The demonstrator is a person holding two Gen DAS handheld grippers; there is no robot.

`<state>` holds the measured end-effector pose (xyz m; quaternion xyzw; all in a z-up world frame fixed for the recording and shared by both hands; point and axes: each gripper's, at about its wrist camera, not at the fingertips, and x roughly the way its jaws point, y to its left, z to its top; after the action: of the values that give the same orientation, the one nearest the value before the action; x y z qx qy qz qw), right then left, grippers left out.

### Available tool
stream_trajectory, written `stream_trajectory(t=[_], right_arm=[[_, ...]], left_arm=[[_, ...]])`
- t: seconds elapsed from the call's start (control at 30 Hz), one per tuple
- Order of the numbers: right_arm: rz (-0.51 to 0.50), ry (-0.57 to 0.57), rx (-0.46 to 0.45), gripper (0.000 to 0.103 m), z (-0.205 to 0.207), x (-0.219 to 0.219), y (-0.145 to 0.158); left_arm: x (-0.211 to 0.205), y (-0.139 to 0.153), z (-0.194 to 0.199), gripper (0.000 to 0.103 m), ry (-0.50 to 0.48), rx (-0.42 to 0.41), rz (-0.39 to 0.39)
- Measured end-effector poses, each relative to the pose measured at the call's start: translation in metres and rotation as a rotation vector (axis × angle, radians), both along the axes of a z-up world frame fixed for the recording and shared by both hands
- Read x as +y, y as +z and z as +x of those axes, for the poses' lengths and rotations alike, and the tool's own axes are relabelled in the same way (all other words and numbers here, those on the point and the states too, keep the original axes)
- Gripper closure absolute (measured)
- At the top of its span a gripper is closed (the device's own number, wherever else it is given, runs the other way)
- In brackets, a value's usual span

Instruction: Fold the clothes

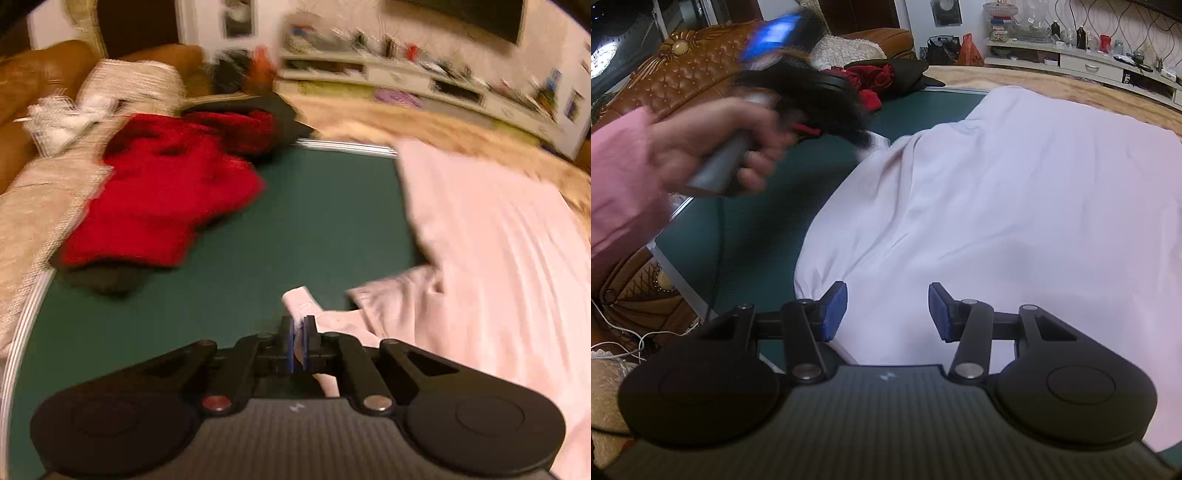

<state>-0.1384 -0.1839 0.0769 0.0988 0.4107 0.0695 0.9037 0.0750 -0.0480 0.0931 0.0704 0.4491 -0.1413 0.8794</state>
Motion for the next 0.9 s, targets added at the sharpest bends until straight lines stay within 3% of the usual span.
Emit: stream_trajectory(t=[0.17,0.3,0.37,0.6,0.63,0.67,0.73,0.9], right_arm=[[0.057,0.059,0.049,0.047,0.004,0.002,-0.010],[0.044,0.164,0.018,0.047,0.004,0.023,-0.006],[-0.005,0.236,-0.016,0.047,0.005,0.041,-0.003],[-0.377,0.480,-0.096,0.048,0.012,0.108,-0.016],[-0.407,0.498,-0.095,0.054,0.013,0.112,-0.018],[-0.424,0.507,-0.088,0.074,0.013,0.114,-0.020],[-0.459,0.525,-0.076,0.091,0.015,0.119,-0.024],[-0.497,0.531,-0.069,0.097,0.018,0.129,-0.026]], left_arm=[[0.080,0.006,-0.020,0.099,0.176,0.006,-0.016],[0.114,0.000,-0.031,0.099,0.212,0.035,0.001],[0.123,-0.005,-0.034,0.099,0.227,0.054,-0.013],[0.133,-0.029,-0.038,0.099,0.244,0.096,-0.067],[0.135,-0.032,-0.036,0.099,0.246,0.102,-0.074],[0.136,-0.034,-0.035,0.099,0.247,0.104,-0.079],[0.139,-0.037,-0.035,0.099,0.248,0.104,-0.089],[0.152,-0.029,-0.038,0.099,0.256,0.077,-0.109]])
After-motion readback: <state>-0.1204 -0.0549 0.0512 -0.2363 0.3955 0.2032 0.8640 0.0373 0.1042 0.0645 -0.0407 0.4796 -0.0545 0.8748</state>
